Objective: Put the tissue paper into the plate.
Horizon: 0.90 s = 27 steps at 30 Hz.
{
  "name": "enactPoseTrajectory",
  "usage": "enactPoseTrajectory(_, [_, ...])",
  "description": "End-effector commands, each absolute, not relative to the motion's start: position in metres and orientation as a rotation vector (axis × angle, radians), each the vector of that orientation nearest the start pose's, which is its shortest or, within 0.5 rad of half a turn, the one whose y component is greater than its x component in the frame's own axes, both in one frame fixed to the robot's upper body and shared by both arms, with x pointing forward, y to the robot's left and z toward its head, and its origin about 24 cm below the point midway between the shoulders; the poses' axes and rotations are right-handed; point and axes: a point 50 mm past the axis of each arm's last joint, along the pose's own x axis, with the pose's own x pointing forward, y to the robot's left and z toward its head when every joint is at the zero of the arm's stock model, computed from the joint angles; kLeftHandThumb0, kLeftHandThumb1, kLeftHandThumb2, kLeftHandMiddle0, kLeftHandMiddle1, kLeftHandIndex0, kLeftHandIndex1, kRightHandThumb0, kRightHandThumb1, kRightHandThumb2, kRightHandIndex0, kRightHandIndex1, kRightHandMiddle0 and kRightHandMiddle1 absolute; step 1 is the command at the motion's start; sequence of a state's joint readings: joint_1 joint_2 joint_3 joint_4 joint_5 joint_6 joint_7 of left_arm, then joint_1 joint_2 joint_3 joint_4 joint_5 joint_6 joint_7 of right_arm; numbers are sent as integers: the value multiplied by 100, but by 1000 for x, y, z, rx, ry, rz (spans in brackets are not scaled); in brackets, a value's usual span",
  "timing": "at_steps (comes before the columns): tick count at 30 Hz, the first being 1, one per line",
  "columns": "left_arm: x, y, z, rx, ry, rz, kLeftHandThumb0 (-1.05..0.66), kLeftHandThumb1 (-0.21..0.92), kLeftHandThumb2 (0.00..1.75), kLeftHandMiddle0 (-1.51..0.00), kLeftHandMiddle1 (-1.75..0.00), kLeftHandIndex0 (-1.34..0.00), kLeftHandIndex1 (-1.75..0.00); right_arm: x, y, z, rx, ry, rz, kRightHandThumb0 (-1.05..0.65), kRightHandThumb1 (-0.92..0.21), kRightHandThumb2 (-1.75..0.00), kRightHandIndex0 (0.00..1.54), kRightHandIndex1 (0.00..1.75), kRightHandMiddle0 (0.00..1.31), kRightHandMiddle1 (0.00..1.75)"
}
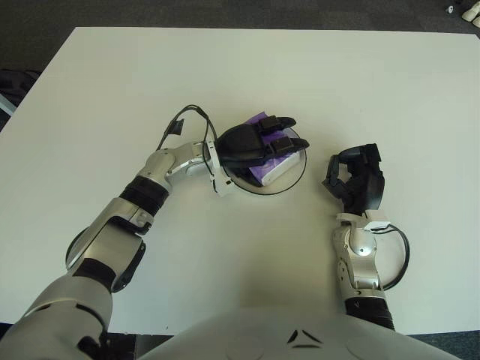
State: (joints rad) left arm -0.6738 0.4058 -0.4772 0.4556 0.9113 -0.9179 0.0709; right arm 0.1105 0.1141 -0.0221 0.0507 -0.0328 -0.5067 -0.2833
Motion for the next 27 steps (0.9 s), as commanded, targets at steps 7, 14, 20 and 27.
enactPoseTrajectory(7, [294, 65, 108, 1214, -1051, -928, -105, 92, 54, 0, 0, 0, 0, 208, -152, 24, 129, -196, -392, -40, -59, -98, 67, 157, 40, 175])
enactPoseTrajectory(14, [295, 67, 110, 1138, -1064, -895, -105, 92, 58, 0, 0, 0, 0, 209, -152, 25, 129, -207, -389, -40, -59, -98, 67, 158, 40, 175])
enactPoseTrajectory(20, [297, 70, 114, 1071, -1045, -904, -105, 92, 62, 0, 0, 0, 0, 209, -152, 25, 129, -211, -382, -40, -59, -98, 67, 157, 40, 175])
enactPoseTrajectory(27, [300, 73, 119, 1007, -1004, -919, -105, 92, 59, 0, 0, 0, 0, 210, -152, 25, 140, -210, -379, -41, -59, -99, 67, 158, 41, 175])
